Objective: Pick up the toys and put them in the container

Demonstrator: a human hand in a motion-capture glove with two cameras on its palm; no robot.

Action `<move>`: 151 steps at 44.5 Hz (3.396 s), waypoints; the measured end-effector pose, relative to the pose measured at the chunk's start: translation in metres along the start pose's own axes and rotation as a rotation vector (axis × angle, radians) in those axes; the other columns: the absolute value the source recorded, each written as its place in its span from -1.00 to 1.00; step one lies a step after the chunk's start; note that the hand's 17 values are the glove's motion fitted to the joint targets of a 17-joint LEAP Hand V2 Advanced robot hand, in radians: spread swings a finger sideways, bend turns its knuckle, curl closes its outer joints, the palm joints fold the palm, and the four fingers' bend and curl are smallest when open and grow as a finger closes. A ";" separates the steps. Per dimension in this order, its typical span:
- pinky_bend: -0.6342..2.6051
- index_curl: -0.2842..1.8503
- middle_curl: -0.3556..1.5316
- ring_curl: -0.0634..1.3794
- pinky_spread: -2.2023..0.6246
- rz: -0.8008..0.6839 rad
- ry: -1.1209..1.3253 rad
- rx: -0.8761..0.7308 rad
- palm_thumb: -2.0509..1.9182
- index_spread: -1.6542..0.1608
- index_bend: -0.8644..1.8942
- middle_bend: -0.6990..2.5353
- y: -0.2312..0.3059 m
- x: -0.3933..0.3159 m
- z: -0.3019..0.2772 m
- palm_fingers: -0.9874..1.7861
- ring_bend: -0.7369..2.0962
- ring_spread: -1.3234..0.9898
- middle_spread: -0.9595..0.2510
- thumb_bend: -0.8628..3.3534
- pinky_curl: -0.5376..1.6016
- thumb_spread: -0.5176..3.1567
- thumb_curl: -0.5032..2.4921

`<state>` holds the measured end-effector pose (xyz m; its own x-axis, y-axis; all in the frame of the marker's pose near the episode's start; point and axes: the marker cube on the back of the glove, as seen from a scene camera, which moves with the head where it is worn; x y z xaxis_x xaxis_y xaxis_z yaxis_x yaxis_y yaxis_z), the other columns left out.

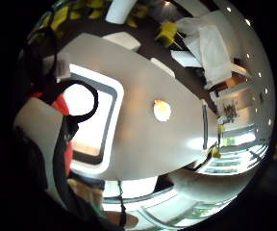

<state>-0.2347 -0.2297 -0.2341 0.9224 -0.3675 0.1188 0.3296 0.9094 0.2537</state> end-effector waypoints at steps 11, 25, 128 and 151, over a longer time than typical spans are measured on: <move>0.10 -0.46 0.07 -0.11 0.27 -0.018 0.027 -0.154 0.34 0.38 -0.26 -0.35 -0.011 -0.035 0.050 0.29 0.14 -0.24 -0.12 -0.58 -0.07 -0.29 -0.10; 0.12 -0.50 0.10 -0.14 0.31 -0.013 0.038 -0.227 0.27 0.42 -0.27 -0.41 -0.004 -0.031 0.069 0.12 0.11 -0.18 0.01 -0.60 -0.09 -0.15 -0.13; -0.09 -0.49 -0.42 -0.56 0.56 0.452 0.058 -0.261 0.00 0.53 -0.27 -0.50 0.345 0.232 0.129 -0.46 -0.37 0.13 0.54 -0.61 -0.18 0.01 -0.54; -0.10 -0.48 -0.44 -0.58 0.57 0.519 0.034 -0.254 0.00 0.52 -0.27 -0.50 0.346 0.230 0.126 -0.45 -0.36 0.13 0.54 -0.61 -0.17 0.01 -0.54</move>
<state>0.0657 -0.0244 0.0015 0.9808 0.1419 0.1337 -0.1337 0.9886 -0.0688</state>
